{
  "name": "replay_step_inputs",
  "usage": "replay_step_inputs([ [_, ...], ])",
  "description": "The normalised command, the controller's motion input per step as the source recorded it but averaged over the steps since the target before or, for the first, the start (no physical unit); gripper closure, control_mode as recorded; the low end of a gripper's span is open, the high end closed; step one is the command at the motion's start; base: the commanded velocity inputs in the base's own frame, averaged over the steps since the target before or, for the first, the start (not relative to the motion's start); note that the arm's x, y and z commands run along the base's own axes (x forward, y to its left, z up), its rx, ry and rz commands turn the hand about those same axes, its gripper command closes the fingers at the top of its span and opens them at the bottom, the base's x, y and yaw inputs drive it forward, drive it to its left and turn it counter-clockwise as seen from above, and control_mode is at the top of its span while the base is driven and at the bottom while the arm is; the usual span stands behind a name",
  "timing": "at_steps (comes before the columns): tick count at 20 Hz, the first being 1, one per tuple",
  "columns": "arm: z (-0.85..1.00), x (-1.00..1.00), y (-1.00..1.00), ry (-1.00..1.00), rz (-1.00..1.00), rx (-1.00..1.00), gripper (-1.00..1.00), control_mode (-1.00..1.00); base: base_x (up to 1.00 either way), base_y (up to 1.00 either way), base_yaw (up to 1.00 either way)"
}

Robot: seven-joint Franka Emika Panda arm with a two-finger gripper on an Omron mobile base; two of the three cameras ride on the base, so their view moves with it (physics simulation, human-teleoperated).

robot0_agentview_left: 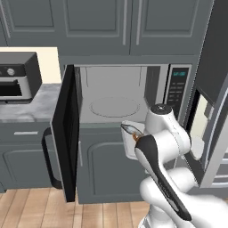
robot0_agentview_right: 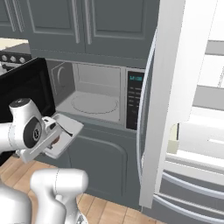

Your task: Place the tupperware containing the fish and onion meal in the microwave. Close the microwave door and press the start button to reheat the meal.

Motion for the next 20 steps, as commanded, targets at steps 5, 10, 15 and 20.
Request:
replay_step_inputs([
  [5,0.00,1.00,0.00,-0.01,0.00,0.00,1.00,-1.00,0.00,0.00,0.00],
  [10,0.00,1.00,0.04,-0.01,0.00,0.00,1.00,-1.00,0.00,0.00,0.00],
  [15,0.32,1.00,0.12,0.04,0.00,-0.08,1.00,-1.00,0.00,0.00,0.00],
  [20,0.08,1.00,0.03,0.05,0.00,-0.13,1.00,-1.00,0.00,0.00,0.00],
])
